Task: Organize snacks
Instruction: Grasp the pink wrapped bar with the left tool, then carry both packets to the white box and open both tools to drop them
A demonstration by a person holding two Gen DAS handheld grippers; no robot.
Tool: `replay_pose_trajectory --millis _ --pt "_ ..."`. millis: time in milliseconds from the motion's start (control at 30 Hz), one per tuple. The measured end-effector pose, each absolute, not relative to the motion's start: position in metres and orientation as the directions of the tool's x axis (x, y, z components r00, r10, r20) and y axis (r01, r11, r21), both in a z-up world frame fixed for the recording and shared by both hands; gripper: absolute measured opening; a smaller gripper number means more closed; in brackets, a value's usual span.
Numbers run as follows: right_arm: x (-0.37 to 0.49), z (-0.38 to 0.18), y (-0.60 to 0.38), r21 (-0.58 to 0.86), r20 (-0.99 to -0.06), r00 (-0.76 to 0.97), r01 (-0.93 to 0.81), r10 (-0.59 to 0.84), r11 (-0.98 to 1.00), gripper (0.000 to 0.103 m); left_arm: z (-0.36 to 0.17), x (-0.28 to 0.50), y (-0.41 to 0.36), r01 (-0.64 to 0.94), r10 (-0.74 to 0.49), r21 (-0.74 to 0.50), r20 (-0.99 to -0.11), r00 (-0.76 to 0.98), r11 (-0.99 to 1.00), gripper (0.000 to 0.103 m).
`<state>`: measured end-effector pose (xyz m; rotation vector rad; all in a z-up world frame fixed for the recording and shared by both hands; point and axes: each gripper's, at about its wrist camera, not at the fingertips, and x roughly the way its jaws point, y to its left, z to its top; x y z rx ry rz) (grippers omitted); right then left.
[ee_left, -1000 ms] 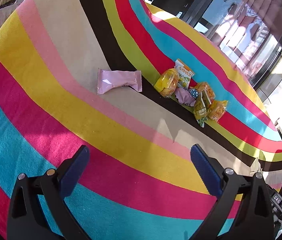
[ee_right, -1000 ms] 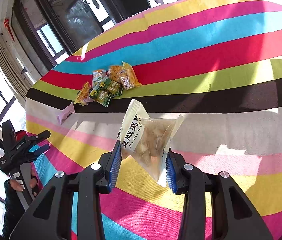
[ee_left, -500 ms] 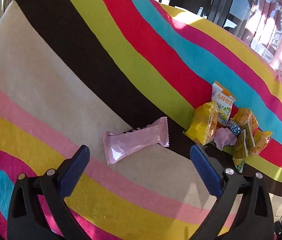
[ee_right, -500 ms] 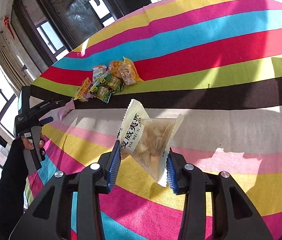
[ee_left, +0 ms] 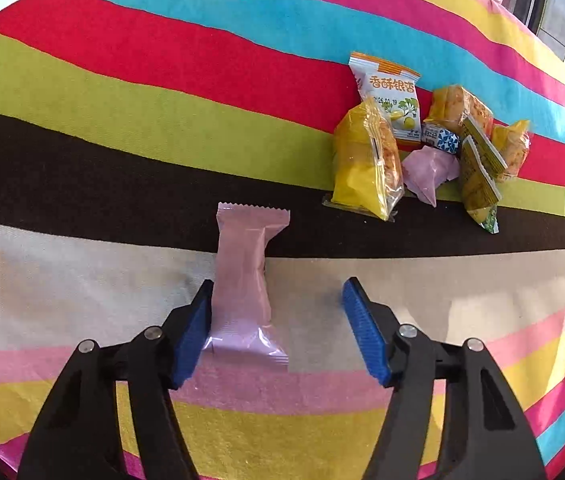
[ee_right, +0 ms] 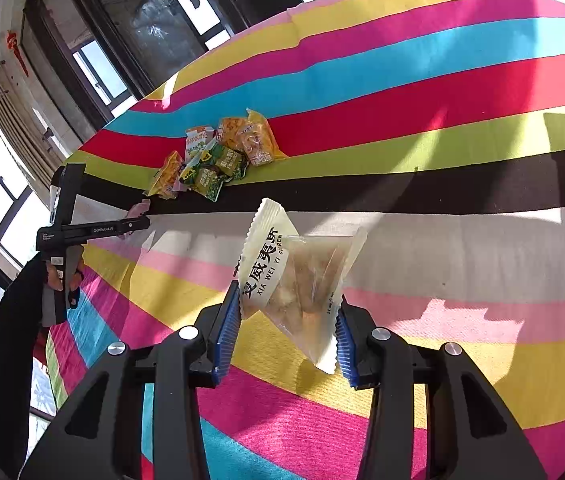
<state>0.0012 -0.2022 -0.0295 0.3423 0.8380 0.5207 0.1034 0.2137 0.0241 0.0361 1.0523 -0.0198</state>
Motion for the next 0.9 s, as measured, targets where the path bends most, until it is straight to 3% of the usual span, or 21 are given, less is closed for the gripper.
replay_pose_trajectory --millis 67,133,167,300,333,367,400,433,500,733,900 --pt "0.002 -0.03 -0.2 0.473 -0.621 0.552 -0.302 0.557 0.828 0.043 0.026 0.097 0.218 0.025 0.009 0.026 -0.864 0.503 0.999 0.058" --pt "0.003 -0.03 -0.199 0.475 -0.621 0.55 -0.303 0.558 0.826 0.043 0.026 0.095 0.223 0.001 0.024 0.029 -0.857 0.515 1.0 0.07" --pt "0.003 -0.03 -0.2 0.48 -0.619 0.55 -0.301 0.561 0.824 0.043 0.026 0.093 0.225 -0.009 0.02 0.018 -0.851 0.525 1.0 0.082" --pt "0.004 -0.031 -0.202 0.492 -0.613 0.547 -0.301 0.57 0.817 0.043 0.019 0.098 0.239 -0.056 0.021 -0.012 -0.838 0.545 0.998 0.083" --pt "0.003 -0.031 -0.201 0.491 -0.611 0.548 -0.305 0.572 0.816 0.043 0.018 0.098 0.24 -0.061 0.034 0.0 -0.83 0.557 0.998 0.081" --pt "0.003 -0.03 -0.201 0.49 -0.608 0.548 -0.309 0.574 0.815 0.043 0.018 0.097 0.239 -0.065 0.06 0.027 -0.818 0.572 0.998 0.062" --pt "0.002 -0.03 -0.202 0.492 -0.605 0.55 -0.31 0.575 0.814 0.043 0.02 0.094 0.238 -0.058 0.045 0.013 -0.811 0.583 0.998 0.031" --pt "0.001 -0.03 -0.203 0.493 -0.602 0.554 -0.308 0.575 0.814 0.042 0.023 0.089 0.234 -0.067 0.042 0.004 -0.811 0.584 0.998 0.02" --pt "0.0 -0.029 -0.204 0.495 -0.596 0.561 -0.306 0.574 0.813 0.042 0.031 0.068 0.223 -0.048 -0.01 -0.052 -0.782 0.623 0.997 0.021" --pt "-0.002 -0.029 -0.203 0.492 -0.594 0.556 -0.322 0.582 0.809 0.042 0.06 -0.049 0.146 0.037 -0.075 -0.072 -0.644 0.761 0.997 0.021" --pt "-0.001 -0.03 -0.207 0.521 -0.58 0.545 -0.323 0.606 0.79 0.042 0.056 -0.106 0.134 0.031 -0.127 -0.167 -0.6 0.79 0.985 0.021"
